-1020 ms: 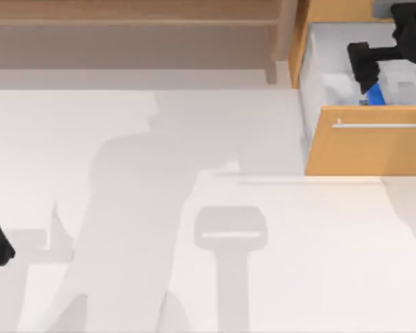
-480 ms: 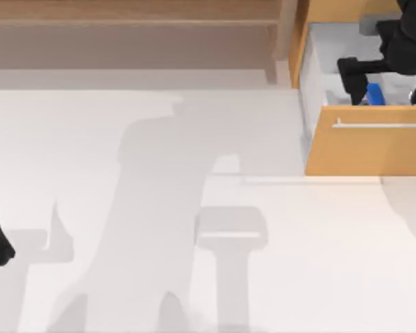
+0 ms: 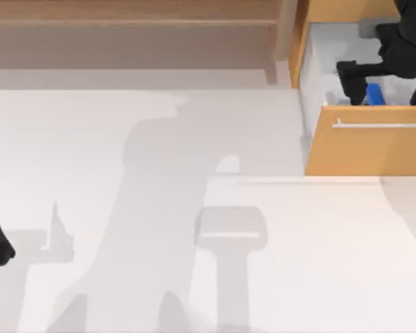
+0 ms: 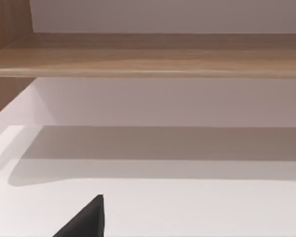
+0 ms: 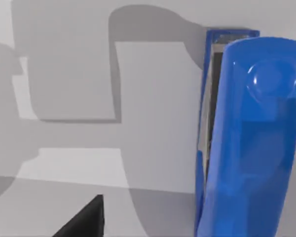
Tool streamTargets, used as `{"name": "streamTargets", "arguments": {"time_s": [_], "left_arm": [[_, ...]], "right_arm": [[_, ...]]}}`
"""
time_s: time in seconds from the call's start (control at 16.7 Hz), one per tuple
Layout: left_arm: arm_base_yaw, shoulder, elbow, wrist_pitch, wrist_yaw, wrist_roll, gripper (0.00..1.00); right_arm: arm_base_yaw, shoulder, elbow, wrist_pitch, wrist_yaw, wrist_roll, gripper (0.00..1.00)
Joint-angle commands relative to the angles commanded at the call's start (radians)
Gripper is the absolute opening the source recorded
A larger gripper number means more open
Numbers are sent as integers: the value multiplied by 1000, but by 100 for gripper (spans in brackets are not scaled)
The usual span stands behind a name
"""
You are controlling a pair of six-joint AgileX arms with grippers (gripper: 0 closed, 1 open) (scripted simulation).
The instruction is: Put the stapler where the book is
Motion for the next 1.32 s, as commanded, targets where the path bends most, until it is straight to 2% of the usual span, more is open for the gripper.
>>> {"name": "streamTargets", "arguments": {"time_s": [1.32], "left_arm": [[0, 0, 0, 0, 0, 0, 100]], "right_arm": [[1, 59, -69, 129, 0, 2, 100]]}}
